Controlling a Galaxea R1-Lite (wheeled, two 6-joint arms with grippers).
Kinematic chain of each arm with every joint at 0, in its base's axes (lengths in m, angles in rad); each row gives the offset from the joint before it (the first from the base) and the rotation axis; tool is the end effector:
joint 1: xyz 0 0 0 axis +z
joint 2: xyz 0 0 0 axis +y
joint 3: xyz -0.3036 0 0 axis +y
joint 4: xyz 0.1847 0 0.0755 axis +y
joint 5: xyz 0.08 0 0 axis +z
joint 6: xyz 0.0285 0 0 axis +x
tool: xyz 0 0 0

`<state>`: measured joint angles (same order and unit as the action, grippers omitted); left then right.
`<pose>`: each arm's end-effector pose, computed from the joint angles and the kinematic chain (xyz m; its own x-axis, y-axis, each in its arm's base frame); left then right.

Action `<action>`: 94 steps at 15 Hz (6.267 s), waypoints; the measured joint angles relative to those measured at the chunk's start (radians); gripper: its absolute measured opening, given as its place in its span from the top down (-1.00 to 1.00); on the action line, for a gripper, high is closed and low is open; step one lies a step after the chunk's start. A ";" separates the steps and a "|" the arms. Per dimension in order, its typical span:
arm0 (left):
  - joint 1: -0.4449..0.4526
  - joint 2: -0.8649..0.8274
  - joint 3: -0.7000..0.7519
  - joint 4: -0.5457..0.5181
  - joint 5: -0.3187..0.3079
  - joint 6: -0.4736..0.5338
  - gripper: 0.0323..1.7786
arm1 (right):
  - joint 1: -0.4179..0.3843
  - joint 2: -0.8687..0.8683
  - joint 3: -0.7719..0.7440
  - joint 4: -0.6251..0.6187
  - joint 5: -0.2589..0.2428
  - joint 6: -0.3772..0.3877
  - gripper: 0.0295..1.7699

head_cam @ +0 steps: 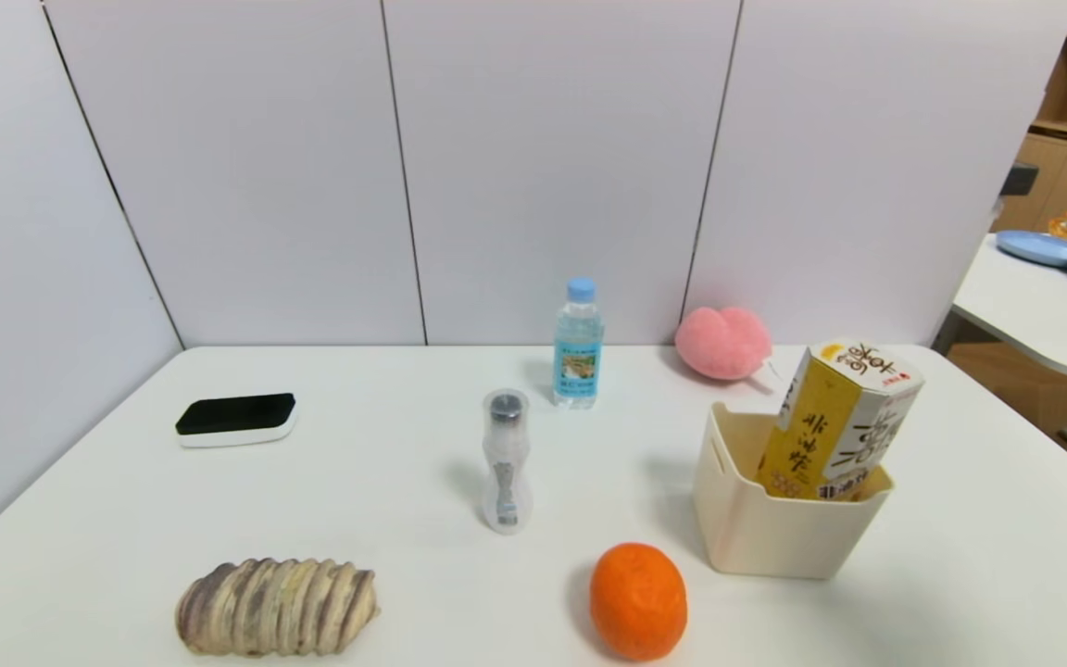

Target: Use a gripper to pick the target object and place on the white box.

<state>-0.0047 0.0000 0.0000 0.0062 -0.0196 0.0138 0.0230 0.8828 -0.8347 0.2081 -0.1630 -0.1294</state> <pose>-0.0104 -0.0005 0.0748 0.9997 -0.0243 -0.0062 0.0244 0.9996 0.0137 0.1000 -0.0023 0.2737 0.9580 -0.1403 -0.2500 0.1004 0.9811 -0.1656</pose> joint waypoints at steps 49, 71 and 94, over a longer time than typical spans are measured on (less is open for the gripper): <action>0.000 0.000 0.000 0.000 0.000 0.000 -0.90 | -0.019 -0.884 0.833 -0.210 0.217 -0.059 -0.91; 0.000 0.000 0.000 0.000 0.000 0.000 -0.90 | -0.020 -0.884 0.833 -0.206 0.170 0.085 -0.92; 0.000 0.000 0.000 0.000 0.000 0.000 -0.90 | -0.019 -0.884 0.833 -0.209 0.164 0.139 -0.92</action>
<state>-0.0047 0.0000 0.0000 0.0062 -0.0191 0.0134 0.0043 -0.0013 -0.0017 -0.0013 0.0013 0.0091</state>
